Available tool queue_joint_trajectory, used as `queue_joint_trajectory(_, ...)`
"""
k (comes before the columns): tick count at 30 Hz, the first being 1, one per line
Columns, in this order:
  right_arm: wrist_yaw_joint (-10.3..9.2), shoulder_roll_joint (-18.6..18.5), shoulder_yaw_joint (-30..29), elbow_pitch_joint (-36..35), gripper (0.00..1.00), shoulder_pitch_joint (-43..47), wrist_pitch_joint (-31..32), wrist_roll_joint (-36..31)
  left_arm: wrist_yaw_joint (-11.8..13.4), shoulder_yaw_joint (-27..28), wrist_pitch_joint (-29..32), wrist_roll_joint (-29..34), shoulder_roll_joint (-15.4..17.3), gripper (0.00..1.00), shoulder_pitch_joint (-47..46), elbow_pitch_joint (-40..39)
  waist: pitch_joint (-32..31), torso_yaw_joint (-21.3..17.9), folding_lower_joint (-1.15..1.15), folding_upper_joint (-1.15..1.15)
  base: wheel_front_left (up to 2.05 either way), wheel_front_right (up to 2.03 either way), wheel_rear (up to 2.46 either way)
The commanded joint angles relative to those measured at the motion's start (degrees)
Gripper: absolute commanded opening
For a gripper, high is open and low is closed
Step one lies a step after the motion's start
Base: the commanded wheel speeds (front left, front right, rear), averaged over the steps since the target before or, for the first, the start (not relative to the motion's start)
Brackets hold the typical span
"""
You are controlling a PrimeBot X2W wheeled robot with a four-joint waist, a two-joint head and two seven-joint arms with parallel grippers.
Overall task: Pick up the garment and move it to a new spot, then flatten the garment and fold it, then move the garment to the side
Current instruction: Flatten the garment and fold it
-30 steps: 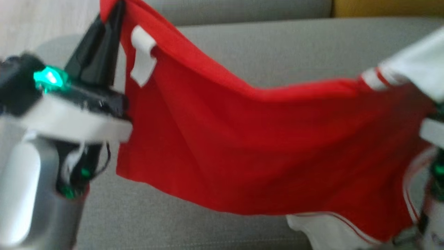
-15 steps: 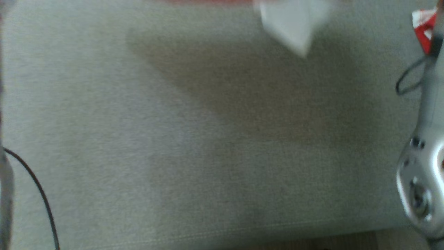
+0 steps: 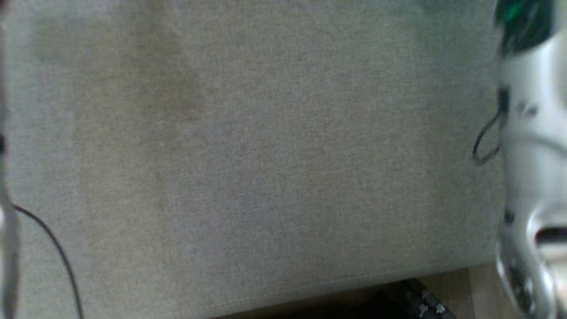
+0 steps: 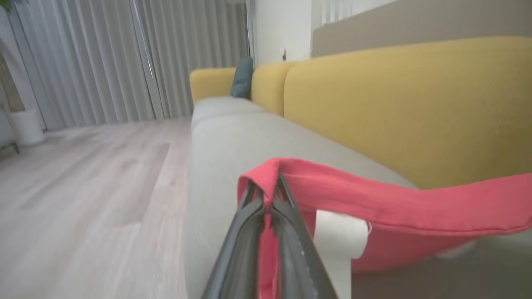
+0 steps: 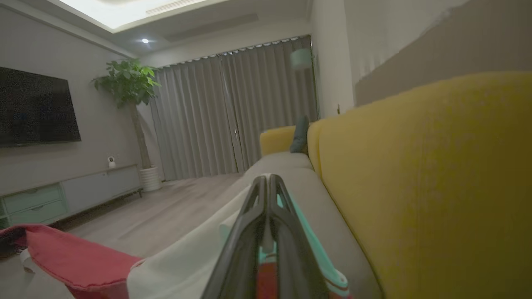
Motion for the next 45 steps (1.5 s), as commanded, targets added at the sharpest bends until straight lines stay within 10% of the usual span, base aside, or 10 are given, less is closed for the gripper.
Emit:
queue_joint_trajectory(1, 0.37, 1.12, 0.88, -3.4, 0.0, 2.38, -0.27, 0.36, -0.02, 1.89, -0.6, -0.78, 1.79, 0.0, 0.88, -1.56, 0.76, 0.49, -0.02, 0.0, 0.0, 0.0, 0.0)
queue_joint_trajectory(45, 0.37, 1.13, -3.77, -31.4, 0.0, 72.98, 2.76, 0.62, 1.75, 10.46, -0.68, -5.92, -11.48, 0.0, 78.76, -38.32, -28.01, 2.07, -0.02, 0.0, 0.0, 0.0, 0.0)
